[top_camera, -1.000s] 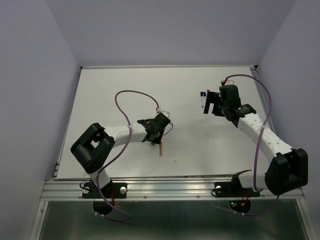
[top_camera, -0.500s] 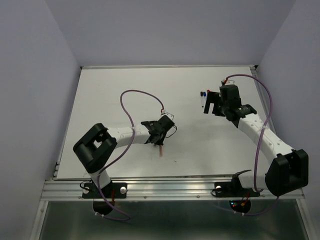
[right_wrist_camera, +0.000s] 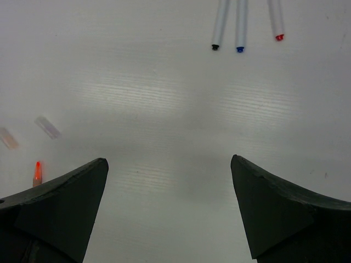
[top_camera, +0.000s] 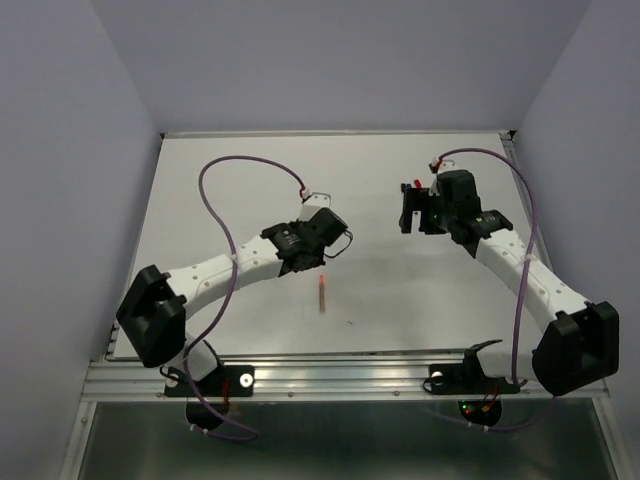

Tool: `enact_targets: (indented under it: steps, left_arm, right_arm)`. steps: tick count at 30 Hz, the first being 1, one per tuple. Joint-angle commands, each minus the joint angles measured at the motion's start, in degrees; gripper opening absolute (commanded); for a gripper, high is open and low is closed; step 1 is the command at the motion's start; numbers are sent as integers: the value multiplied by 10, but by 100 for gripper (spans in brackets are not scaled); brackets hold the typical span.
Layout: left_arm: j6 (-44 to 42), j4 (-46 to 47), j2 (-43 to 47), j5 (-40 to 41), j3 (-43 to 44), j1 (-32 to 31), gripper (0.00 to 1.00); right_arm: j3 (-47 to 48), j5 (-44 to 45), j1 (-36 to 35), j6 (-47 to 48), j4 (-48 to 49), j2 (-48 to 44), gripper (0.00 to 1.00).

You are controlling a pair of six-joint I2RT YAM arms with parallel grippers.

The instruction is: Insert the pens into the pen caps

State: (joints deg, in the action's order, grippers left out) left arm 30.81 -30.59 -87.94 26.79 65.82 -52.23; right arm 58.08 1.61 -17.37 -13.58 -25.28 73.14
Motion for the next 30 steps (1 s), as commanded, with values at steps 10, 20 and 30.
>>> enact_targets:
  steps: [10, 20, 30]
  left_arm:
    - [-1, 55, 327, -228, -124, 158, 0]
    - [10, -10, 384, -253, -158, 161, 0]
    - [9, 8, 395, -286, -181, 161, 0]
  right_arm:
    - [96, 34, -225, 54, 78, 181, 100]
    - [206, 72, -304, 120, 80, 360, 93]
    - [248, 96, -315, 115, 80, 437, 63]
